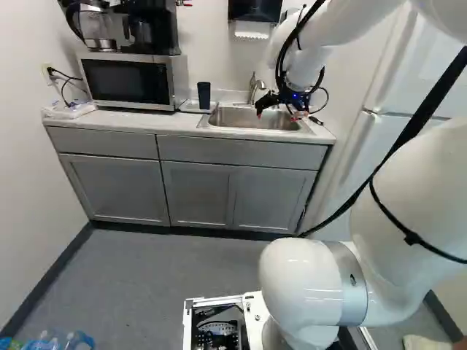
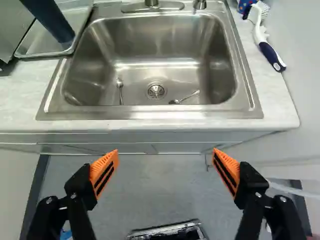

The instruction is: Rinse the cup and place it in the tray

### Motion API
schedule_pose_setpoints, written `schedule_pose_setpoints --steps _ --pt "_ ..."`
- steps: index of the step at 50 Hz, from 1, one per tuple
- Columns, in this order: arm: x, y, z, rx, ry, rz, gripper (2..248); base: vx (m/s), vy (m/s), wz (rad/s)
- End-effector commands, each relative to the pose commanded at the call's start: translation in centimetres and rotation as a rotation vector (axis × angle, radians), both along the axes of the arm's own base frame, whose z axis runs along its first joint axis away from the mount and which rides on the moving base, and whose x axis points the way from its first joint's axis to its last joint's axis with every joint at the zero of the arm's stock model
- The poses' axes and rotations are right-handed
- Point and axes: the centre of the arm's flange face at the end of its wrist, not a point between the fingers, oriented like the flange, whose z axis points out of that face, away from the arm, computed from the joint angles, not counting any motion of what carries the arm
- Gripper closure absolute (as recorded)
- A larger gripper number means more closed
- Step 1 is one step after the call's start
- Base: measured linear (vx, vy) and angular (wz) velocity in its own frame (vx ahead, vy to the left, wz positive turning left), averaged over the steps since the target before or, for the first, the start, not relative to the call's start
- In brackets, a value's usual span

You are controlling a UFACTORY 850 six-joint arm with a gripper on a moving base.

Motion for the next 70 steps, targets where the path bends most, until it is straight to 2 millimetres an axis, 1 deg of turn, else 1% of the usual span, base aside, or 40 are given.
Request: schedule_pose_setpoints --steps 16,28,57,70 --pt "0.00 0.00 0.00 0.000 0.000 0.000 3 -0.159 0.048 -0.162" --pt "0.00 0.00 0.00 0.000 0.000 0.000 3 -0.132 -0.002 -0.125" --pt "0.00 0.01 -0.03 0.000 0.000 0.000 3 -0.002 0.000 -0.001" --pt "-0.06 0.11 -0.42 -0.002 -0.007 0.001 3 0.000 0.000 0.000"
